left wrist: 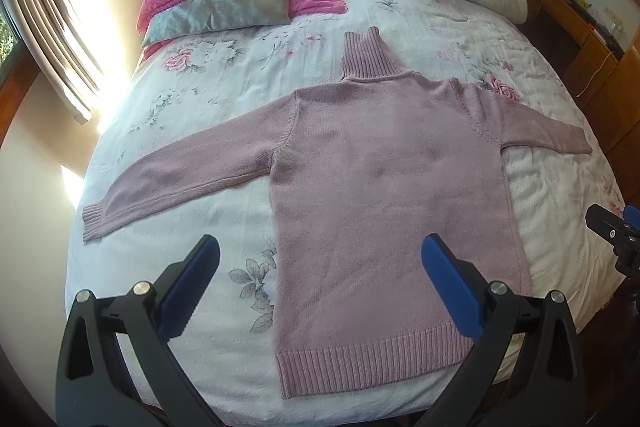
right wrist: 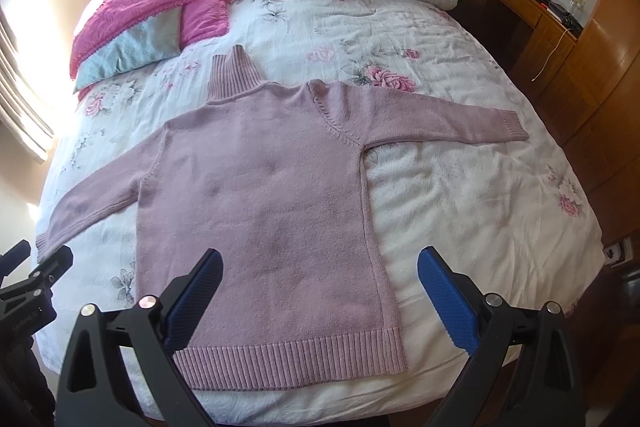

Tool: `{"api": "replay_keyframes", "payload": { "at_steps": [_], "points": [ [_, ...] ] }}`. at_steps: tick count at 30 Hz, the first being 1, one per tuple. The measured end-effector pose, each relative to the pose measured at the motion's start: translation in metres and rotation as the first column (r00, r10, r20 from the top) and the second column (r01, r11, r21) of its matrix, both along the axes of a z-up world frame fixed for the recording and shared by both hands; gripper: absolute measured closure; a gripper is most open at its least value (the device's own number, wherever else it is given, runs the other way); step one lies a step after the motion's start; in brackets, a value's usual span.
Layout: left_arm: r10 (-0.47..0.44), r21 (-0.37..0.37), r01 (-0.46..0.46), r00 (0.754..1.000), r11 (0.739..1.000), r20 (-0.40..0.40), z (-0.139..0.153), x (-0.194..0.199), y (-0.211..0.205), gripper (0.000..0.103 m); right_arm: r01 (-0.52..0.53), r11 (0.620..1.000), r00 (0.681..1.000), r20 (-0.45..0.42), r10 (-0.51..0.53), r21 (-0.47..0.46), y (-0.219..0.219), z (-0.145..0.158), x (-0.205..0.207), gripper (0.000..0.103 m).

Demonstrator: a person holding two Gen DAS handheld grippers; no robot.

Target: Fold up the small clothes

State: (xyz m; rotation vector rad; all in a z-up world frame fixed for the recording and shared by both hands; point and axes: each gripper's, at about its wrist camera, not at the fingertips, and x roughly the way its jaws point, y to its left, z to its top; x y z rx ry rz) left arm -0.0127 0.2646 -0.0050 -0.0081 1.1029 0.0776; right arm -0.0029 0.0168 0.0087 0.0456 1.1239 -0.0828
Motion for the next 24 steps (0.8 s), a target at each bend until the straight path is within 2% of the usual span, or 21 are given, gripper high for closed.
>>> {"api": "replay_keyframes", "payload": {
  "at_steps": [24],
  "points": [
    [-0.013,0.001,0.013,1.0,1.0,0.021,0.0009,-0.0037,0.0049,0.003,0.03,0.999,1.0,0.001,-0.03,-0.019,-0.0014,-0.0009,-0.0075,0.004]
  ]
}}
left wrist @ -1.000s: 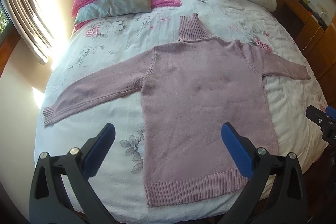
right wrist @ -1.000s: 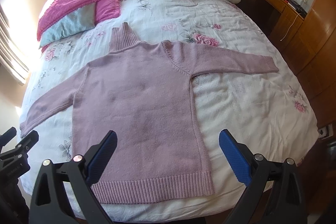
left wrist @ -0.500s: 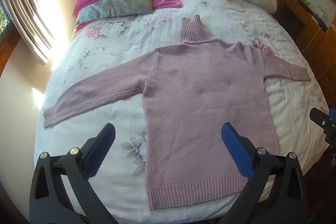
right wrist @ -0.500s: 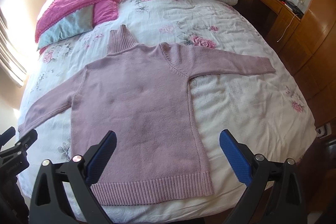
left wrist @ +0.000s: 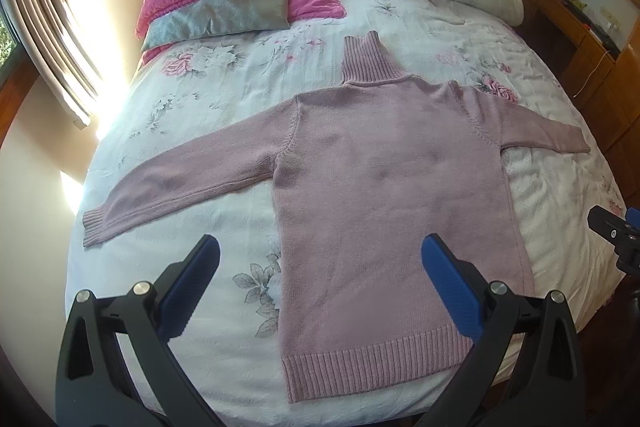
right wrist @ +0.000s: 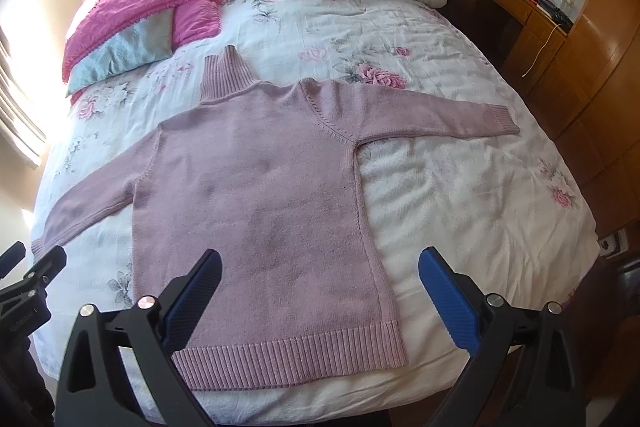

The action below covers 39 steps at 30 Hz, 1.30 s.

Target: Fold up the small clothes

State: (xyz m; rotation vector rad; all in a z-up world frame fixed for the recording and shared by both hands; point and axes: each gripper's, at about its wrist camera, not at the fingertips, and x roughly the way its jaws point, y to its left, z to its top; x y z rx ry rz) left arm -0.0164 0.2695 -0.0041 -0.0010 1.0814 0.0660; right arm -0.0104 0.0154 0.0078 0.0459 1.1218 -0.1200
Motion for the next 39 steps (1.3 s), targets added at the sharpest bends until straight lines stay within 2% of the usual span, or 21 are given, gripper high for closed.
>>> {"api": "replay_keyframes", "payload": {
  "at_steps": [39],
  "points": [
    [0.007,-0.028,-0.006,1.0,1.0,0.014,-0.005,0.0,0.026,0.003,0.004,0.999,1.0,0.01,-0.004,-0.046,0.02,0.007,0.0,0.004]
  ]
}}
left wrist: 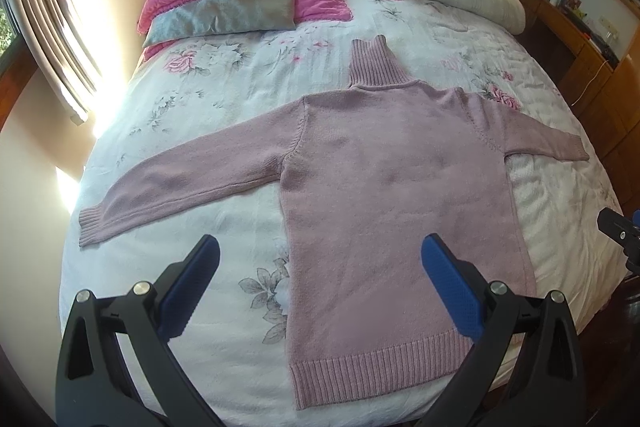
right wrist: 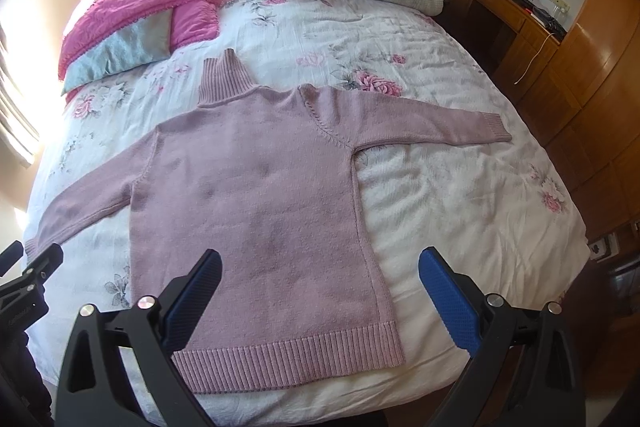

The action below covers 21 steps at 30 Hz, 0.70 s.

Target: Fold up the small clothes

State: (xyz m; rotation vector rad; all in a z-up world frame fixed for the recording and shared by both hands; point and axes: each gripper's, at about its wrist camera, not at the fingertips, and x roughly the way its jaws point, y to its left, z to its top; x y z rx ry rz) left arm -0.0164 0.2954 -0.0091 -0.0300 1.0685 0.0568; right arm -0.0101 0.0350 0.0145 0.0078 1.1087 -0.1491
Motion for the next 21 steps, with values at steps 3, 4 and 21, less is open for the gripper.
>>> {"api": "replay_keyframes", "payload": {
  "at_steps": [3,4,21],
  "points": [
    [0.013,-0.004,-0.013,1.0,1.0,-0.003,-0.002,0.003,-0.003,0.003,-0.013,1.0,1.0,0.004,0.013,0.004,-0.01,-0.003,0.007,0.004],
    [0.015,-0.012,-0.016,1.0,1.0,-0.007,-0.003,0.005,-0.005,0.003,-0.019,1.0,1.0,0.006,0.019,0.017,-0.017,-0.005,0.01,0.004],
    [0.161,-0.04,-0.161,0.987,0.986,0.014,-0.03,0.113,-0.176,0.003,0.11,0.992,0.985,-0.139,-0.101,0.058,-0.369,-0.106,0.183,0.005]
  ]
}}
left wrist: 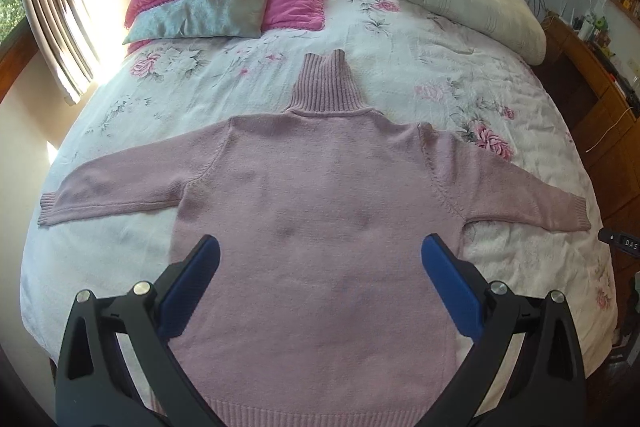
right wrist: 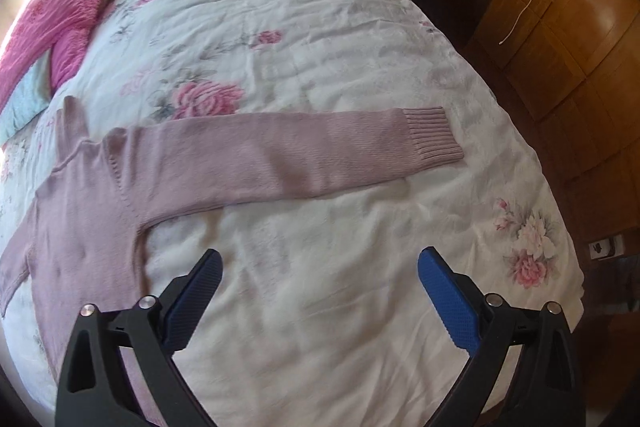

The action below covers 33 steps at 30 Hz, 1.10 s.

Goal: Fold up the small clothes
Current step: 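Move the right tool to the sweater cuff and grasp it, then carry the gripped cuff across the sweater body with the right tool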

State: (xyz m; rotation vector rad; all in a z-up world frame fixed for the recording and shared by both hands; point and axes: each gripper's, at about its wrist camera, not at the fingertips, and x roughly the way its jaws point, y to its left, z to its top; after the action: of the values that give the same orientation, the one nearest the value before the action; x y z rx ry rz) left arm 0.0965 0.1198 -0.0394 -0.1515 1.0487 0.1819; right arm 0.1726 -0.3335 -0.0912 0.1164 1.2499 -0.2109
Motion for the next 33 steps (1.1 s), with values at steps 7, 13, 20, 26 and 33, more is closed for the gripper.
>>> {"api": "replay_keyframes", "payload": {
  "at_steps": [7,13,20,26,33],
  "points": [
    [0.018,-0.01,-0.018,1.0,1.0,-0.003,-0.026,0.054,-0.082,0.003,0.049,0.999,0.994,-0.102,-0.05,-0.011,-0.132,-0.07,0.091,0.008],
    [0.03,0.014,-0.03,1.0,0.999,-0.007,-0.042,0.08,-0.114,0.003,0.069,0.997,0.972,-0.228,-0.061,0.026,-0.186,-0.138,0.135,0.02],
    [0.07,0.028,-0.069,0.997,0.997,-0.041,-0.061,0.093,-0.118,0.003,0.085,0.976,0.974,-0.222,-0.039,0.199,-0.205,-0.16,0.139,0.053],
    [0.071,0.04,-0.069,0.997,0.997,-0.034,-0.059,0.098,-0.112,0.003,-0.027,0.97,0.991,-0.12,0.058,0.241,-0.18,-0.123,0.138,0.089],
    [0.077,0.044,-0.075,0.996,0.996,-0.042,-0.06,0.103,-0.09,0.003,-0.137,0.969,0.987,-0.053,0.151,0.208,-0.134,-0.081,0.137,0.09]
  ]
}}
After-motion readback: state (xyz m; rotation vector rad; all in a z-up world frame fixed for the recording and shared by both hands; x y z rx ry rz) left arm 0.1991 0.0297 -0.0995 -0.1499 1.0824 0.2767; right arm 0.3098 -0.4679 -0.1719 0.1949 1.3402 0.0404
